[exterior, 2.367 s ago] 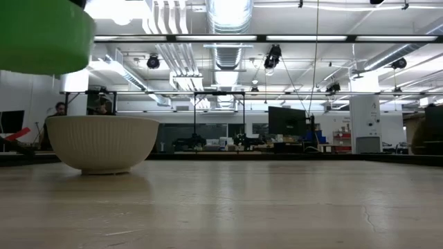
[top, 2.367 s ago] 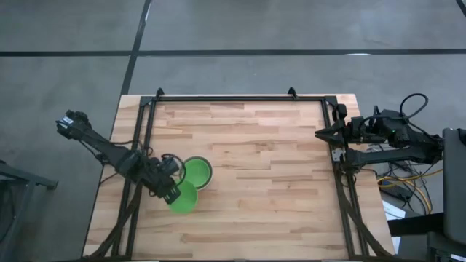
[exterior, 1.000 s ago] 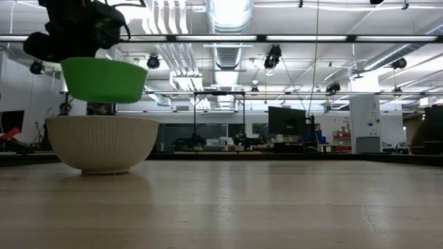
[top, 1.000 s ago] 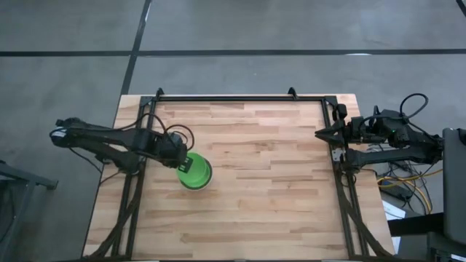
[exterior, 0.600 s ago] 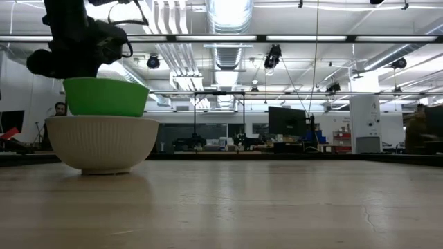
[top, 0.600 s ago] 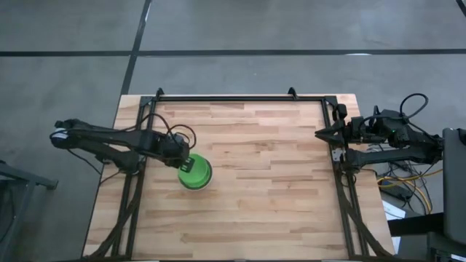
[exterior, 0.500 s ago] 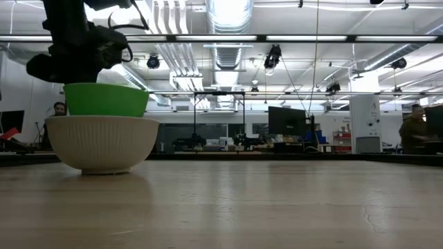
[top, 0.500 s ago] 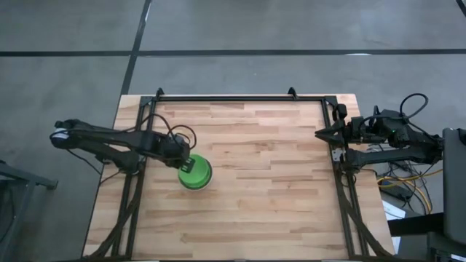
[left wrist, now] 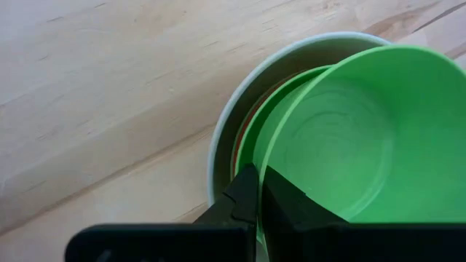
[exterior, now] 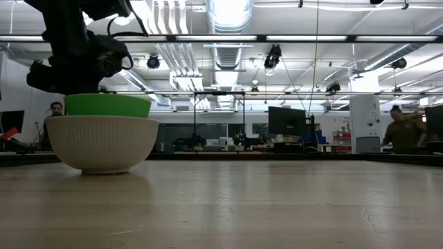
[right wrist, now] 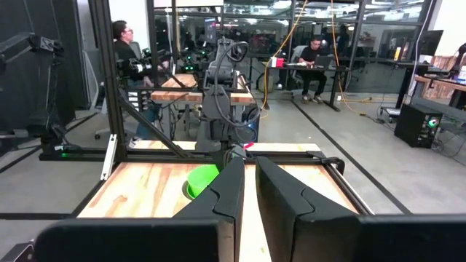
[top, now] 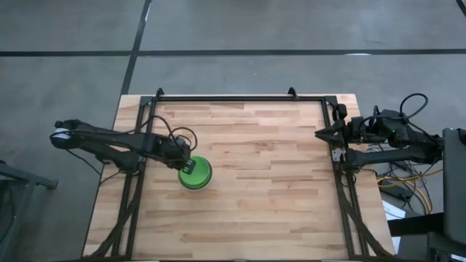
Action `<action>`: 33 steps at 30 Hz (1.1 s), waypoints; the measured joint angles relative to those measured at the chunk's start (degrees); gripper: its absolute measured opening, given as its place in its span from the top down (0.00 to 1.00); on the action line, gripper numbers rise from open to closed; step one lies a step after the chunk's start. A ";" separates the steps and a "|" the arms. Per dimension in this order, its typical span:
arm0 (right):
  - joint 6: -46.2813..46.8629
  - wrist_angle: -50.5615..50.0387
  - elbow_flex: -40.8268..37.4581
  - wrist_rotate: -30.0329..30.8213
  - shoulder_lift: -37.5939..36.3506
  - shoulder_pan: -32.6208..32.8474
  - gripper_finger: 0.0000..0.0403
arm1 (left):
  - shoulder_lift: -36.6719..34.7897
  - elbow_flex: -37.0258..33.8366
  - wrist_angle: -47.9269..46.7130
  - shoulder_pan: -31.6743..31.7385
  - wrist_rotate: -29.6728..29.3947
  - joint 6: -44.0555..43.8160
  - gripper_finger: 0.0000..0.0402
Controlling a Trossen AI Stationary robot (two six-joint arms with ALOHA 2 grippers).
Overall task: Nest bowls inside each other
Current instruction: Stack the green bowl on top of the green bowl
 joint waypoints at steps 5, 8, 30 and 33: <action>0.02 0.00 -0.01 -0.02 0.02 -0.02 0.92 | 0.00 -0.84 0.63 0.00 0.02 -0.08 0.98; 0.02 0.00 0.00 -0.02 0.02 0.00 0.92 | -0.02 -1.63 1.35 0.00 0.04 -0.13 0.98; 0.02 0.00 -0.01 -0.02 0.01 -0.01 0.92 | 0.04 -4.24 5.36 0.00 2.51 -0.22 0.82; 0.02 0.00 0.00 -0.02 0.00 -0.02 0.92 | 0.04 -4.24 5.64 0.00 2.58 -0.22 0.76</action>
